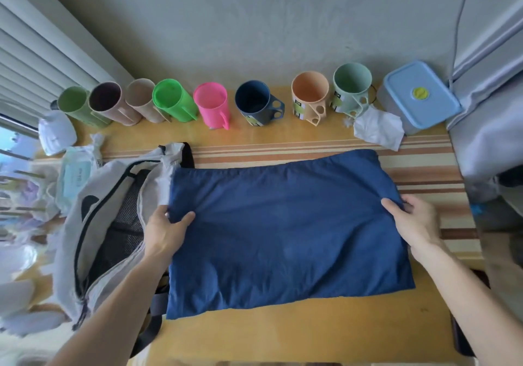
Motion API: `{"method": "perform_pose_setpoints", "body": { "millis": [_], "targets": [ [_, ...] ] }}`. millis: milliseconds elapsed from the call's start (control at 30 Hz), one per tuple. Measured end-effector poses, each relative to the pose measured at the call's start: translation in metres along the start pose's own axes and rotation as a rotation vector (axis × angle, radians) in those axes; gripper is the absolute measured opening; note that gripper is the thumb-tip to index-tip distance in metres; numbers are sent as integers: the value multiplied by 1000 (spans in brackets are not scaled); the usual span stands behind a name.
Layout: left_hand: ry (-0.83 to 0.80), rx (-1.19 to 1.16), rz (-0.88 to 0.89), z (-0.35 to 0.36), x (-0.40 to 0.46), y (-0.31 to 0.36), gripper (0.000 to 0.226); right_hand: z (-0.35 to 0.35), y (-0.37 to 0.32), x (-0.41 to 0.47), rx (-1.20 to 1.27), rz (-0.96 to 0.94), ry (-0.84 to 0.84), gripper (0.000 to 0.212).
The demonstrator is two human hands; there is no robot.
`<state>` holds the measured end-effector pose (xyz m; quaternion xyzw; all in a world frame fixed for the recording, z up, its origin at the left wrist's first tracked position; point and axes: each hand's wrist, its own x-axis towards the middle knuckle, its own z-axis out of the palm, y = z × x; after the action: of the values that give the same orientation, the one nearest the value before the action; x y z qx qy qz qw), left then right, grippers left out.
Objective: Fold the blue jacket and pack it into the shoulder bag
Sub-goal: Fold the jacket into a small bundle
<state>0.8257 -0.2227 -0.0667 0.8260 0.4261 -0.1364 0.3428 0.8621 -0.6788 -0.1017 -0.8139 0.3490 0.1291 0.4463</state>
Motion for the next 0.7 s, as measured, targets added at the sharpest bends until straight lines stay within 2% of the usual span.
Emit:
{"method": "perform_pose_setpoints", "body": {
  "millis": [67,167,233,333,433,567,633,700],
  "targets": [
    [-12,32,-11,1,-10,-8,72,-4,7,-18,-184,-81,130,27],
    [-110,15,-43,5,-24,-18,95,12,15,-57,-419,-434,353,39],
    [-125,16,-29,7,-33,-21,100,39,16,-89,-476,-681,303,36],
    [-97,91,-42,8,-38,-25,102,91,18,-122,-587,-896,57,45],
    [-142,52,-169,2,-36,-30,89,138,25,-123,-713,-915,-112,58],
    [-251,-120,-197,-9,-40,-29,38,167,39,-102,-869,-850,-180,67],
    [-229,-125,-69,-15,-45,-25,27,171,43,-98,-894,-869,-187,68],
    [-109,81,130,-18,-52,-20,26,172,45,-97,-903,-873,-185,69]
  ]
}}
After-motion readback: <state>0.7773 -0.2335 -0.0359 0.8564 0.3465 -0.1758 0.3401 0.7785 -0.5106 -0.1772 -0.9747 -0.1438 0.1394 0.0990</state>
